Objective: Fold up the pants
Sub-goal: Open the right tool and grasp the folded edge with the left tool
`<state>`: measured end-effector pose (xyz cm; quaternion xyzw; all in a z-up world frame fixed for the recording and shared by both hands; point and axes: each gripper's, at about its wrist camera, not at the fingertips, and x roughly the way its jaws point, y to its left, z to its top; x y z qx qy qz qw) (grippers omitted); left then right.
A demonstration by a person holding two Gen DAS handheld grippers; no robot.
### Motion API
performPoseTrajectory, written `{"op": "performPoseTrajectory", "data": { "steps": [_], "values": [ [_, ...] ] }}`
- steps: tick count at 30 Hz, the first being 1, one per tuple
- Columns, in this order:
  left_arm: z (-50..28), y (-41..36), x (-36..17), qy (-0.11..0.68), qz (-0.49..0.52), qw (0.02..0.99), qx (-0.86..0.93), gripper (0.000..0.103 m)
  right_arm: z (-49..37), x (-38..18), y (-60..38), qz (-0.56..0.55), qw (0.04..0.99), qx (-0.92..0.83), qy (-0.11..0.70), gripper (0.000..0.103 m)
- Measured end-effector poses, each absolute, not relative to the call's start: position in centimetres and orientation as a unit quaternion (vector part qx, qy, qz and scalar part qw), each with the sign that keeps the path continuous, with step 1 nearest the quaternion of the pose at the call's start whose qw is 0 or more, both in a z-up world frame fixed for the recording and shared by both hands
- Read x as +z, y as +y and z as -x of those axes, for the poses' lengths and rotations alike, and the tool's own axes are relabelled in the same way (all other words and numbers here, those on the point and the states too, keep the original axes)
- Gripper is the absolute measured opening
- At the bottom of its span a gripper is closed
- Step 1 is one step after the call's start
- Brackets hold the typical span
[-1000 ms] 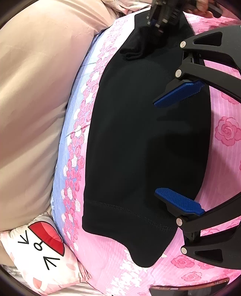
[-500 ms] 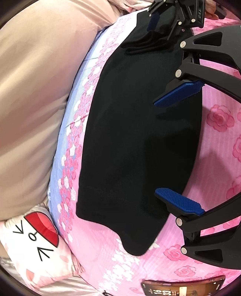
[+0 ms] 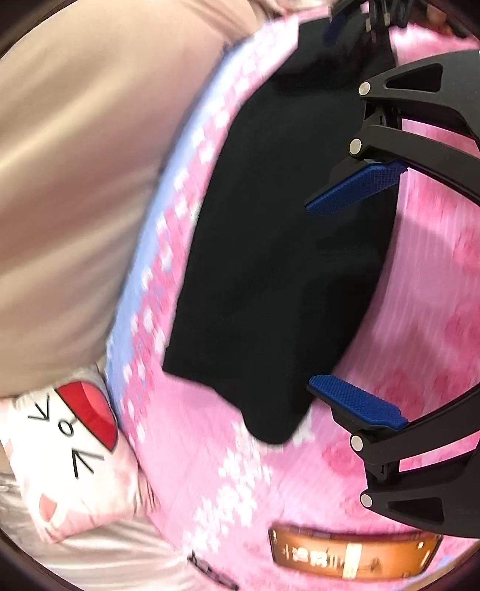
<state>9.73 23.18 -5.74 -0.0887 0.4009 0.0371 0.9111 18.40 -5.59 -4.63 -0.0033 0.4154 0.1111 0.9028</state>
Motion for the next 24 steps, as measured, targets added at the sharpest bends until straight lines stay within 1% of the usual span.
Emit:
{"op": "performPoseTrajectory", "data": {
  "steps": [1,3,7,10,11,17,18,20,21,22,23,24],
  "values": [
    [-10.0,23.6,-6.2,0.413,0.088,0.905,0.051,0.086,-18.3,-4.6,-5.8,-0.001,0.904,0.108,0.414,0.083],
    [-9.2,25.0,-6.3,0.411,0.121,0.902,0.057,0.086,-18.0,-4.4,-6.0,-0.002,0.905,0.102,0.412,0.083],
    [-7.7,28.6,-6.8,0.411,0.208,0.884,0.078,0.086,-17.3,-4.2,-6.7,-0.005,0.907,0.093,0.411,0.083],
    [-7.9,30.8,-8.1,0.411,0.272,0.867,0.075,0.086,-17.3,-4.2,-7.0,-0.017,0.907,0.093,0.410,0.083],
    [-8.2,31.2,-8.0,0.397,0.281,0.871,0.076,0.086,-17.3,-4.3,-7.0,-0.020,0.908,0.092,0.409,0.083],
    [-12.0,32.1,-8.2,0.391,0.314,0.863,0.059,0.086,-16.8,-4.1,-7.8,-0.030,0.910,0.081,0.405,0.083],
    [-12.4,31.9,-8.1,0.392,0.316,0.862,0.058,0.084,-16.6,-4.0,-8.2,-0.033,0.911,0.077,0.404,0.083],
    [-13.0,32.1,-8.0,0.392,0.321,0.860,0.058,0.084,-16.4,-4.0,-8.9,-0.040,0.913,0.068,0.401,0.084],
    [-13.3,31.9,-8.0,0.388,0.325,0.861,0.049,0.077,-16.3,-3.9,-9.3,-0.045,0.913,0.064,0.400,0.084],
    [-13.6,31.7,-7.9,0.384,0.322,0.864,0.041,0.049,-16.1,-3.9,-10.0,-0.051,0.914,0.059,0.398,0.084],
    [-13.8,31.6,-7.9,0.383,0.322,0.865,0.040,0.029,-16.0,-3.9,-10.4,-0.055,0.915,0.054,0.397,0.084],
    [-14.1,31.5,-8.2,0.389,0.327,0.861,0.030,0.015,-15.9,-4.0,-10.9,-0.059,0.915,0.049,0.396,0.084]
  ]
}}
